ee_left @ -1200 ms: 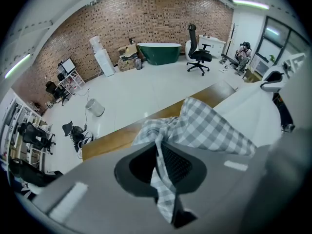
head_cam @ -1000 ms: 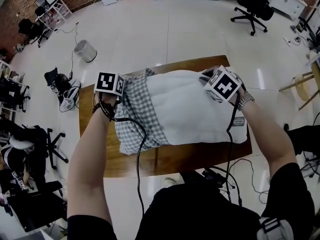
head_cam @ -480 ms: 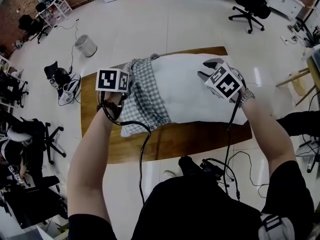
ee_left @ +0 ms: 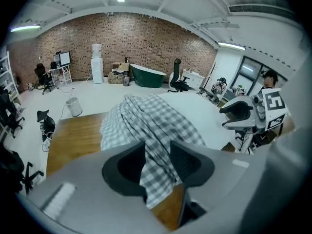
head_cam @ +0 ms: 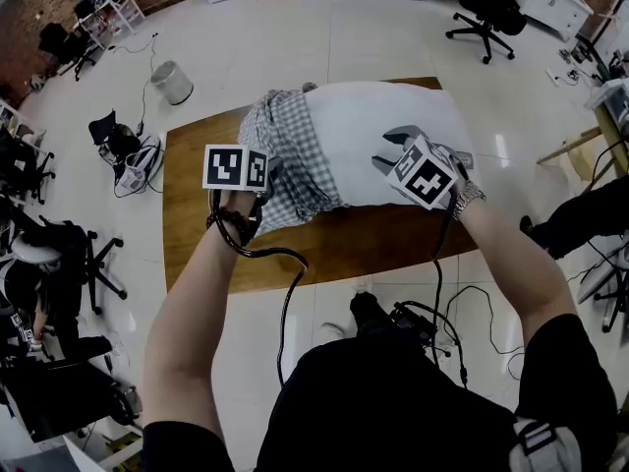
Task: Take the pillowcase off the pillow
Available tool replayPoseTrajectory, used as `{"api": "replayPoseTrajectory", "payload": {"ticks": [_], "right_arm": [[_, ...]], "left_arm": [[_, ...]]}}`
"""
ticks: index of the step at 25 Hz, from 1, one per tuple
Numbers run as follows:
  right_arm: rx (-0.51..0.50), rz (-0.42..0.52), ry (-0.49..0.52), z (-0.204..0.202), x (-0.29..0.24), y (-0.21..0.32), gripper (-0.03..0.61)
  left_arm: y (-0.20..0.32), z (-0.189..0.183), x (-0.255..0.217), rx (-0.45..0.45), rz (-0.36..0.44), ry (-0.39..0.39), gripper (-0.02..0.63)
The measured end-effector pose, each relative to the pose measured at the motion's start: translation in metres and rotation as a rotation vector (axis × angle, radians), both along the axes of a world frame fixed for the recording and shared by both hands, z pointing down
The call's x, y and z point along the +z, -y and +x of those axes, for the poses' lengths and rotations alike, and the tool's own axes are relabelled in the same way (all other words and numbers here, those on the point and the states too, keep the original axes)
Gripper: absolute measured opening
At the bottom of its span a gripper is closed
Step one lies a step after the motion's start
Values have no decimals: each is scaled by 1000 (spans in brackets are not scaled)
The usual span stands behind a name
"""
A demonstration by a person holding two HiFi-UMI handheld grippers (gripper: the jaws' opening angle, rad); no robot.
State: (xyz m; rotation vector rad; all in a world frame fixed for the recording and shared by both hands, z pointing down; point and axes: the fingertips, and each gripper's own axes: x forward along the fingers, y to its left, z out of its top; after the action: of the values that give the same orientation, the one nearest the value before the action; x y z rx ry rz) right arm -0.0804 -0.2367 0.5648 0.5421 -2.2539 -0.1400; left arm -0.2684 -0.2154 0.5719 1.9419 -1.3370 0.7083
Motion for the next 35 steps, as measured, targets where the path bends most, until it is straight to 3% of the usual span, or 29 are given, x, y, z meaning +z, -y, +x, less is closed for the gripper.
{"api": "replayPoseTrajectory", "payload": {"ticks": [7, 14, 27, 31, 35], "right_arm": [[-67, 69, -70, -16, 29, -49, 235], [-98, 162, -156, -31, 61, -63, 261], [-110, 339, -292, -44, 103, -35, 275], [-100, 366, -297, -43, 103, -23, 263], [-68, 425, -311, -37, 101, -14, 138]], "left_arm": [[-53, 38, 31, 12, -19, -92, 166], [-78, 64, 70, -25, -72, -220, 201], [-52, 62, 136, -168, -148, -288, 219], [-36, 59, 138, -217, -143, -294, 196], [-33, 49, 144, -255, -128, -282, 81]]}}
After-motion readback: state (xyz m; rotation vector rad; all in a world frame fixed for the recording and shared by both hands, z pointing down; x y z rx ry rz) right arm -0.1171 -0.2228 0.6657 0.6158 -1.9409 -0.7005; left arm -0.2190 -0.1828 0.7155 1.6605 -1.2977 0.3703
